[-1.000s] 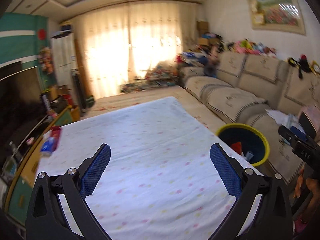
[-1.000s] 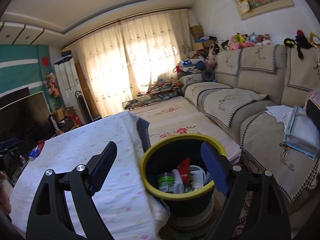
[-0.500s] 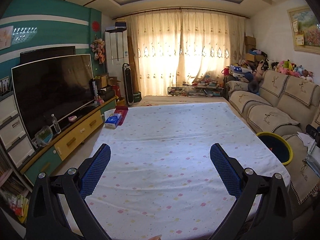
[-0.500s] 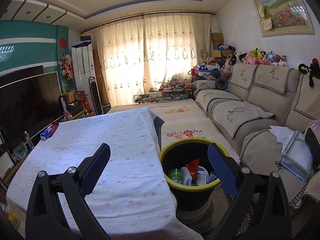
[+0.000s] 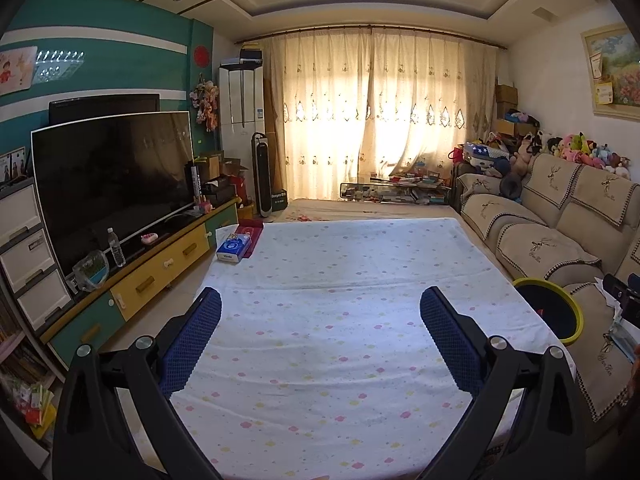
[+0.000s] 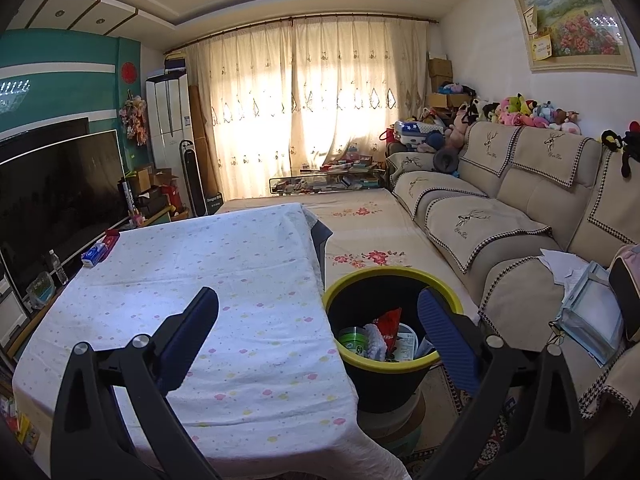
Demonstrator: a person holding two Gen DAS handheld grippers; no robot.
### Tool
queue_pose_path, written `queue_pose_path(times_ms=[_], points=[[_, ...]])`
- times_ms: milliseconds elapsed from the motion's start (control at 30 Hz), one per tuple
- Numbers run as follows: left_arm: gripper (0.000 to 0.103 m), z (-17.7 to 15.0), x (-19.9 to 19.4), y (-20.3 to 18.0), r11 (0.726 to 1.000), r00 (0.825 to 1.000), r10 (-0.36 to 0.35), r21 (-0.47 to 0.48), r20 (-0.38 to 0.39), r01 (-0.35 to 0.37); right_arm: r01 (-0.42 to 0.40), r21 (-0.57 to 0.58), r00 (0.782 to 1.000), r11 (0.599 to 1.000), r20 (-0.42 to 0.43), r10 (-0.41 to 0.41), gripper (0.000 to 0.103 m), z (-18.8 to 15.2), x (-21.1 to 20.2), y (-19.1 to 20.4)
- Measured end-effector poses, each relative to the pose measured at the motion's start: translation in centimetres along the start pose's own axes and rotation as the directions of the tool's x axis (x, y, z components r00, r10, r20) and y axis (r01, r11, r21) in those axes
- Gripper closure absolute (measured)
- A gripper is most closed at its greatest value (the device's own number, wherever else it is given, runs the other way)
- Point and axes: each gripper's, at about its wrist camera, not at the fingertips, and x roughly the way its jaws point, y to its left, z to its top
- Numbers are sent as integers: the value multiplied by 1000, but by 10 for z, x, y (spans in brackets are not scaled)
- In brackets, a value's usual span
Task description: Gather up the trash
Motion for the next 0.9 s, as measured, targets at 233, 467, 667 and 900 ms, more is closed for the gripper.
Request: queue_pose_path(times_ms=[233,467,667,900], points=[[5,1,3,-1,1000,1000,-1,2,0,1,1,-2,1000,1000,-5,-1,7,1,3,1],[5,2,3,-4,1000,1000,-2,0,4,2,1,-3,1000,1000,0,-1,7,2,4,-1],[5,2,3,-4,1000,1000,-2,0,2,2,-1,-6,1000,1000,-6,1,7,2,5,0],[5,3,2,-2,1000,1000,-2,2,4,2,-1,-7,1000,1000,-8,1,7,2,5,0]])
